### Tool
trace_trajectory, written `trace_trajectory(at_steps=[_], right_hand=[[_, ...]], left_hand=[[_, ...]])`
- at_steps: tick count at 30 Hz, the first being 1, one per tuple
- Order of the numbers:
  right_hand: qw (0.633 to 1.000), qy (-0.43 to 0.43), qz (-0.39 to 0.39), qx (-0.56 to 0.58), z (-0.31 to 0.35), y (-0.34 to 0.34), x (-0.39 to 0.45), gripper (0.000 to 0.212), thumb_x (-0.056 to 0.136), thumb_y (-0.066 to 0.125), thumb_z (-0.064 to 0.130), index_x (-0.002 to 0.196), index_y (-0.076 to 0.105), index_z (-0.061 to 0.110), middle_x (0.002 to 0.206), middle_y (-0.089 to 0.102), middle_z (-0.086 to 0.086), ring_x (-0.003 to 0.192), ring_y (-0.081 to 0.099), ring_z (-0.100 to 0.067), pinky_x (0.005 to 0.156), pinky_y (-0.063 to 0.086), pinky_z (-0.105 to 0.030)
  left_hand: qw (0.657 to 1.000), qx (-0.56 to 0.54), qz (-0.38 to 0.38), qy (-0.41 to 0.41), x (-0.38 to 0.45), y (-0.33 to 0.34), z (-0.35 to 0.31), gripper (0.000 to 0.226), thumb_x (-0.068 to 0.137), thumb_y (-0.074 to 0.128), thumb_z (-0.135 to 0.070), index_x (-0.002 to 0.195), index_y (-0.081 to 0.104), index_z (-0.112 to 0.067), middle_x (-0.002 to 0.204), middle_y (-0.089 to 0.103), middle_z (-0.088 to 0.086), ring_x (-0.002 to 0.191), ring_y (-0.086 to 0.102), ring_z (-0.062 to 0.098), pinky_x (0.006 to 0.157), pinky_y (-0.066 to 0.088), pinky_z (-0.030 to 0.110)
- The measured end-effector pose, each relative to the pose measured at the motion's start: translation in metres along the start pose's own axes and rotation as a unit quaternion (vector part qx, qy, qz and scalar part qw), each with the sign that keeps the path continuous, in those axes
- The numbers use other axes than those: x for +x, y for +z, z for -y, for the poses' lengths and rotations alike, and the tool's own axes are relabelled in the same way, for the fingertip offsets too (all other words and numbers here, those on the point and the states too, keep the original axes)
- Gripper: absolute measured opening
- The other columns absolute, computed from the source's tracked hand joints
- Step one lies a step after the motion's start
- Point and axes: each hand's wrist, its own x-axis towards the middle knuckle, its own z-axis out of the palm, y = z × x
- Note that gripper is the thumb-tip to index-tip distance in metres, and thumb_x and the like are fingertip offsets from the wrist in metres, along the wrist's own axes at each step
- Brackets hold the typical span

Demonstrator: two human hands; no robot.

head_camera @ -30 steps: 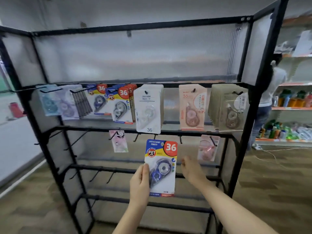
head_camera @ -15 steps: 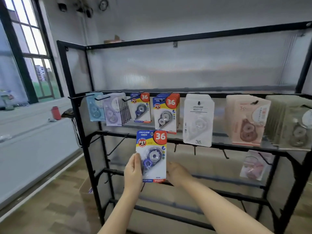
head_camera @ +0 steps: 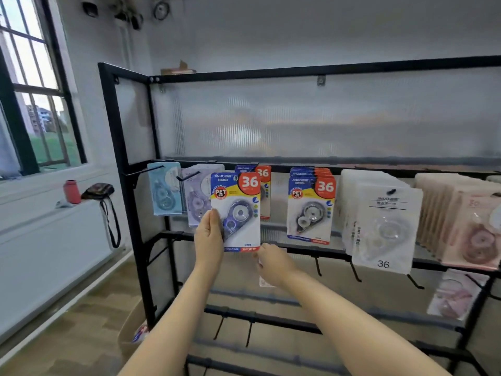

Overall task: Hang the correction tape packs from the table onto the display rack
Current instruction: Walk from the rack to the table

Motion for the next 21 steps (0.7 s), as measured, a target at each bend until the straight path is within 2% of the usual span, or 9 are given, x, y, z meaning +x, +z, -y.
trace_trajectory(at_steps=[2, 5, 10, 13, 16, 19, 21], right_hand=[[1.0, 0.012, -0.009, -0.007, 0.003, 0.005, 0.005, 0.034, 0.092, 0.043, 0.005, 0.123, 0.055, 0.007, 0.123, 0.054, -0.011, 0.114, 0.051, -0.03, 0.089, 0.045, -0.036], [1.0, 0.03, -0.003, 0.002, 0.004, 0.015, 0.009, 0.033, 0.092, 0.045, 0.009, 0.123, 0.054, 0.009, 0.121, 0.057, -0.013, 0.109, 0.055, -0.032, 0.083, 0.046, -0.034], [0.999, 0.036, 0.014, 0.017, 0.003, 0.023, 0.012, 0.037, 0.093, 0.047, 0.009, 0.129, 0.048, 0.014, 0.129, 0.053, -0.009, 0.116, 0.049, -0.028, 0.094, 0.044, -0.036], [0.999, 0.043, 0.032, -0.007, 0.0, 0.023, 0.015, 0.036, 0.094, 0.046, 0.009, 0.13, 0.049, 0.008, 0.134, 0.049, -0.011, 0.124, 0.043, -0.027, 0.098, 0.04, -0.034], [0.997, 0.053, 0.04, -0.025, -0.004, 0.023, 0.018, 0.037, 0.095, 0.044, 0.007, 0.131, 0.051, 0.003, 0.136, 0.047, -0.014, 0.127, 0.04, -0.027, 0.103, 0.036, -0.034], [0.998, 0.051, 0.037, -0.019, -0.007, 0.024, 0.018, 0.037, 0.095, 0.044, 0.006, 0.132, 0.051, 0.004, 0.136, 0.048, -0.013, 0.127, 0.04, -0.027, 0.104, 0.035, -0.035], [0.998, 0.053, 0.032, -0.009, -0.008, 0.024, 0.017, 0.037, 0.095, 0.044, 0.006, 0.132, 0.05, 0.005, 0.136, 0.049, -0.012, 0.126, 0.041, -0.026, 0.103, 0.036, -0.036]], left_hand=[[1.0, 0.001, 0.018, -0.005, 0.004, 0.002, 0.006, 0.036, 0.104, 0.037, -0.025, 0.069, 0.039, -0.018, 0.068, 0.044, 0.003, 0.065, 0.039, 0.013, 0.06, 0.033, 0.03], [0.999, 0.002, 0.035, 0.002, 0.002, 0.006, 0.013, 0.037, 0.104, 0.037, -0.019, 0.067, 0.038, -0.017, 0.064, 0.039, -0.002, 0.053, 0.035, -0.001, 0.052, 0.03, 0.016], [0.999, 0.018, 0.044, 0.009, 0.013, 0.014, 0.022, 0.038, 0.103, 0.037, -0.013, 0.066, 0.036, -0.018, 0.062, 0.038, -0.004, 0.049, 0.037, -0.006, 0.049, 0.031, 0.011], [0.995, 0.087, 0.043, 0.018, 0.033, 0.026, 0.032, 0.034, 0.104, 0.036, -0.02, 0.07, 0.039, -0.015, 0.064, 0.04, -0.005, 0.055, 0.04, 0.0, 0.05, 0.031, 0.012], [0.987, 0.154, 0.047, -0.013, 0.054, 0.044, 0.039, 0.031, 0.105, 0.03, -0.027, 0.083, 0.041, -0.008, 0.07, 0.043, -0.002, 0.061, 0.039, 0.006, 0.049, 0.027, 0.013], [0.985, 0.158, 0.054, -0.049, 0.069, 0.06, 0.044, 0.03, 0.105, 0.028, -0.03, 0.089, 0.041, -0.008, 0.082, 0.048, 0.006, 0.073, 0.044, 0.018, 0.057, 0.027, 0.03], [0.983, 0.16, 0.055, -0.068, 0.076, 0.069, 0.046, 0.03, 0.105, 0.028, -0.031, 0.091, 0.042, -0.009, 0.087, 0.049, 0.008, 0.08, 0.045, 0.021, 0.064, 0.026, 0.028]])
